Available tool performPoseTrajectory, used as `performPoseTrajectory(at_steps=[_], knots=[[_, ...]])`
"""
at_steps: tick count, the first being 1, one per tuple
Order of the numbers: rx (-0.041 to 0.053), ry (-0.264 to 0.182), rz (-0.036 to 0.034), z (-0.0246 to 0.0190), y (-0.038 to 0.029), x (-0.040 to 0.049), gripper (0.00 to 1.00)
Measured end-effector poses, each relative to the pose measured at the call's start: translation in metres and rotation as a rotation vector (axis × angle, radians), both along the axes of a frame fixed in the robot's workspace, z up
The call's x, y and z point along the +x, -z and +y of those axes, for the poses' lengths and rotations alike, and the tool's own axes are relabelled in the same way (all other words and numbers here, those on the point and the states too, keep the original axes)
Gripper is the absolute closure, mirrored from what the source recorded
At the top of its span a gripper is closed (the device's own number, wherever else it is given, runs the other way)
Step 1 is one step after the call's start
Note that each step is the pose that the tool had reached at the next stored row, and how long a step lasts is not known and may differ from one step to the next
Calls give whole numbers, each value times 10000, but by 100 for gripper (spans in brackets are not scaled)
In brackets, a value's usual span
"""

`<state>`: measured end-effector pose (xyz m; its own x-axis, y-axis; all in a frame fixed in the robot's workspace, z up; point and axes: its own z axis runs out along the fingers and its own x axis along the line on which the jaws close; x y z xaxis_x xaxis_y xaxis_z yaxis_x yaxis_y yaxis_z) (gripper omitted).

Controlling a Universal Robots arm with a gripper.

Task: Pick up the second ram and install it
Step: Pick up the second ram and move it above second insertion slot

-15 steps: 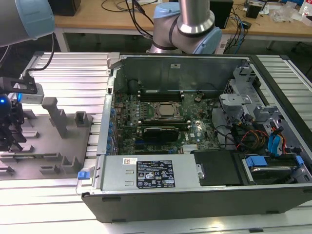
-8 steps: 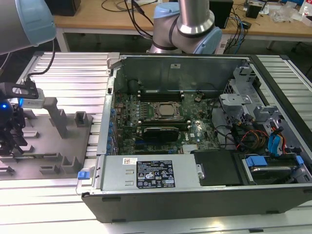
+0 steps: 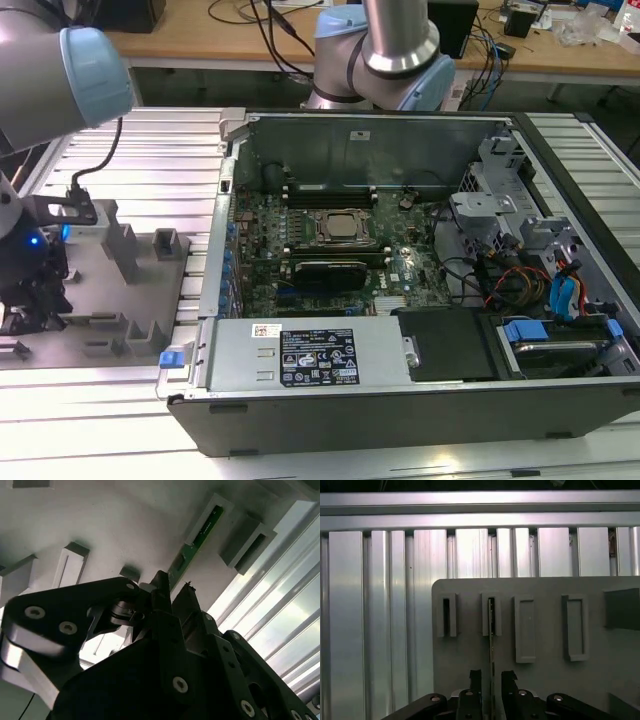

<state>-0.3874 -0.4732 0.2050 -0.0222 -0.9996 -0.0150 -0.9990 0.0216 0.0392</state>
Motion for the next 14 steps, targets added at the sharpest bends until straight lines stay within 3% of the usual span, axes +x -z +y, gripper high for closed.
performPoseTrajectory(at_steps=[2,6,7,8,14], knots=[[0,-105,-1,0,43,0,70],[0,-106,0,0,44,0,70],[0,-106,0,0,44,0,71],[-1,-105,0,0,45,0,84],[0,-105,0,0,47,0,86]])
